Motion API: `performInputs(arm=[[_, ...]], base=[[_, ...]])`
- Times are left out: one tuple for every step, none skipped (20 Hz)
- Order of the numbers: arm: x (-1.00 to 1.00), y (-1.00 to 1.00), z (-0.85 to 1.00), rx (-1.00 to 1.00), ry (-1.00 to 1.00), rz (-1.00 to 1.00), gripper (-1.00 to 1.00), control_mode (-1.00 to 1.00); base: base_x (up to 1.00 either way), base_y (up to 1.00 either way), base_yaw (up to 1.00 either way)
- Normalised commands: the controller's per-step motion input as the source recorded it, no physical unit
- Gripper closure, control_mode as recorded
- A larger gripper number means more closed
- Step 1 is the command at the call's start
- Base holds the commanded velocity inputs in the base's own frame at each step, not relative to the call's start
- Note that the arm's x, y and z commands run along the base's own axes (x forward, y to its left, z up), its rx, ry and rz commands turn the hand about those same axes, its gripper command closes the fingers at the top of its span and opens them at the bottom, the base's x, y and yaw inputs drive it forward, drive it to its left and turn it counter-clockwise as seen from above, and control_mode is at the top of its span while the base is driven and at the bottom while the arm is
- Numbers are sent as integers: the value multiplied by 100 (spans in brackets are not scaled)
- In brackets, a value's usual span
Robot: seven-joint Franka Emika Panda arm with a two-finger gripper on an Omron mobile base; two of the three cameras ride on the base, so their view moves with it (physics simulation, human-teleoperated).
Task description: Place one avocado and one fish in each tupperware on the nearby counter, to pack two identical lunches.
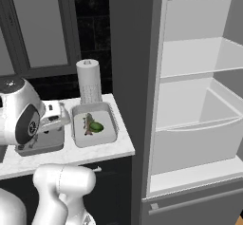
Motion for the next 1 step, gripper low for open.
performInputs(arm=[[6, 18, -1, -15, 35, -1, -100, -100]], base=[[0, 0, 0]])
